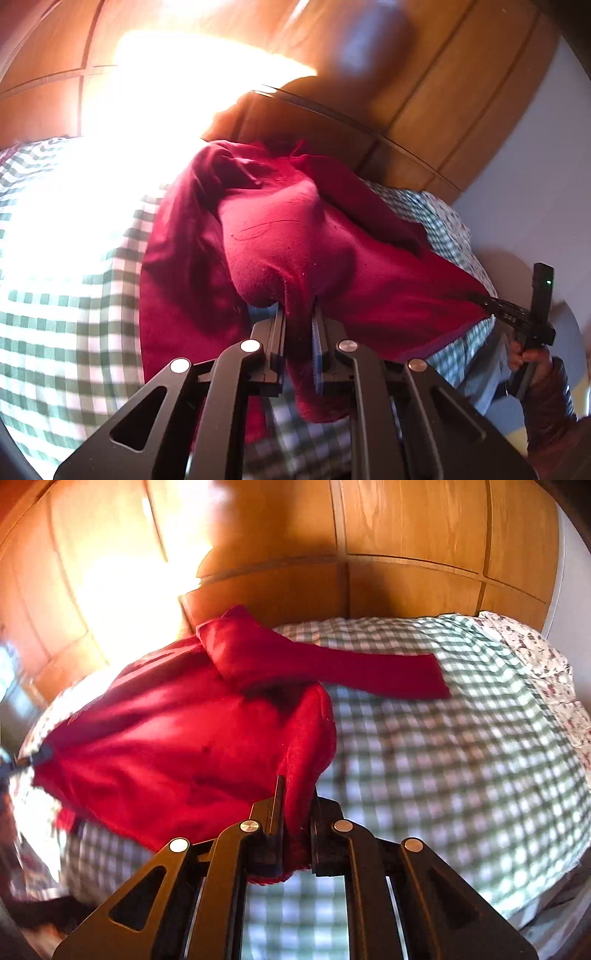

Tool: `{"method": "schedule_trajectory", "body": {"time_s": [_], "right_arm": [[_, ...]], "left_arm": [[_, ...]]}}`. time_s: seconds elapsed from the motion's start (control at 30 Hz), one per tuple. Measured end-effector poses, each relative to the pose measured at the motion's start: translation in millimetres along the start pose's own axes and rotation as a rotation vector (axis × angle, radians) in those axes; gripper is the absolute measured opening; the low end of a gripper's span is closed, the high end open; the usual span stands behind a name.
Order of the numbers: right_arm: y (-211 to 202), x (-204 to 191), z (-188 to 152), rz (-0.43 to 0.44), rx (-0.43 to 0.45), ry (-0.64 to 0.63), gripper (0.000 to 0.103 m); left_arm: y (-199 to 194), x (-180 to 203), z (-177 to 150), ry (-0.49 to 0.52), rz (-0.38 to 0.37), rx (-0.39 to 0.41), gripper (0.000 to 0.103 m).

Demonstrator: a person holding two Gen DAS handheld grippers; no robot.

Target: Fold small clothes

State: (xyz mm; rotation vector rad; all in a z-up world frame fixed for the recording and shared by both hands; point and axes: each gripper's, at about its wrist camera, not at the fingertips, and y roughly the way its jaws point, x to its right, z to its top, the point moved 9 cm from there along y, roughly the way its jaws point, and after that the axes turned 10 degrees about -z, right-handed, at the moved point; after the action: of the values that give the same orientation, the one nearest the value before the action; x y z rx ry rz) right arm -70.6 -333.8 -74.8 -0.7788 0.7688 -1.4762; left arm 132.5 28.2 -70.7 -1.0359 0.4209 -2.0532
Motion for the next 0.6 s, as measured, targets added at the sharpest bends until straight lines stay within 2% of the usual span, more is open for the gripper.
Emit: {"method": "schedule_trajectory", "body": {"time_s": [0.03, 0.1, 0.13, 0.2, 0.27, 0.3, 0.33, 0.4, 0.5, 0.6], "right_arm": [[0, 4, -17, 0.0, -0.034, 0.007, 0.008], [7, 6, -50, -0.004, -0.108, 0.003, 0.008], [13, 6, -63, -0.03, -0.133, -0.01, 0.008], [23, 12, -79, -0.097, -0.158, -0.032, 0.008], [32, 24, -84, -0.164, -0.18, -0.004, 0.009], [33, 27, -85, -0.177, -0.181, 0.01, 0.017], [32, 31, -82, -0.194, -0.171, 0.022, 0.038], [27, 39, -71, -0.216, -0.126, 0.052, 0.062], [22, 36, -52, -0.215, -0.086, 0.072, 0.064], [26, 20, -37, -0.182, -0.064, 0.068, 0.072]], "left_arm": [[-2, 0, -10, 0.007, -0.004, -0.014, 0.014], [0, -9, -27, -0.008, 0.049, -0.037, 0.026], [1, -18, -37, -0.043, 0.068, -0.045, 0.026], [-4, -43, -51, -0.147, 0.101, -0.029, 0.041], [-17, -69, -62, -0.239, 0.139, 0.002, 0.049], [-23, -81, -67, -0.272, 0.164, 0.019, 0.05], [-30, -93, -74, -0.299, 0.193, 0.031, 0.05], [-38, -111, -82, -0.348, 0.217, 0.043, 0.051], [-27, -122, -87, -0.404, 0.205, 0.06, 0.057], [-11, -124, -83, -0.385, 0.233, 0.065, 0.056]]}}
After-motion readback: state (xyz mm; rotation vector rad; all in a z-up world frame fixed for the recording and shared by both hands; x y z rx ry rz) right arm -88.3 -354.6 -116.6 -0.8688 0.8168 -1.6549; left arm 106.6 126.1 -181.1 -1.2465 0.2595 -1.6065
